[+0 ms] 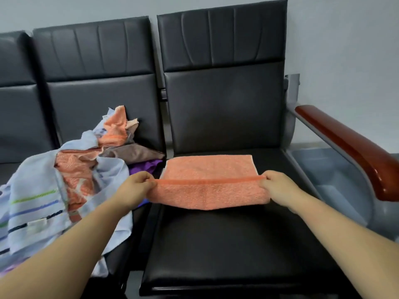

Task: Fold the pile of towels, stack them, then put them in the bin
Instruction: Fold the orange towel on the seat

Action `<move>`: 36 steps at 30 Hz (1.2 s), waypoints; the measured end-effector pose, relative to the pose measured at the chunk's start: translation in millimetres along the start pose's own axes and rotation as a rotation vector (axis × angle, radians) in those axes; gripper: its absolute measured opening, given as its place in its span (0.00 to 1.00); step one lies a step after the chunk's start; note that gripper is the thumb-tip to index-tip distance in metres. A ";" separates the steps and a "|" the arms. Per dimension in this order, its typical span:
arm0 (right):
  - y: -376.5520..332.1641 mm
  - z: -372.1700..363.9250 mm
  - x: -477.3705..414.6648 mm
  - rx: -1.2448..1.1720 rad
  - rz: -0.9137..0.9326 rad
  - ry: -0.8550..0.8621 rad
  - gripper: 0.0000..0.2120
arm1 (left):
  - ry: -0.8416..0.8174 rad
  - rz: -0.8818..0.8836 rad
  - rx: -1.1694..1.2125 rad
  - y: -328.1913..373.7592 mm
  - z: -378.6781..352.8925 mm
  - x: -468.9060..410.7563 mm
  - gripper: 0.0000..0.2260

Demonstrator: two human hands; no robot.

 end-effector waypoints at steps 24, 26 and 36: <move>14.6 4.9 -36.9 0.182 -0.082 0.255 0.09 | 0.182 0.123 -0.109 -24.1 -30.1 -77.7 0.12; 21.0 2.8 -44.7 0.236 -0.092 0.253 0.10 | 0.216 0.098 -0.145 -27.6 -37.2 -85.4 0.14; 29.5 -2.0 -59.4 0.374 -0.136 0.244 0.11 | 0.210 0.027 -0.361 -31.9 -61.1 -86.8 0.08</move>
Point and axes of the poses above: each hand's wrist, its own x-axis away from the middle knuckle, its own z-axis out of the back of the hand, y = z × x, the point moved 10 cm from there along -x, towards the middle knuckle, and after that the axes turned 5 degrees about -y, right-handed, at the moved point
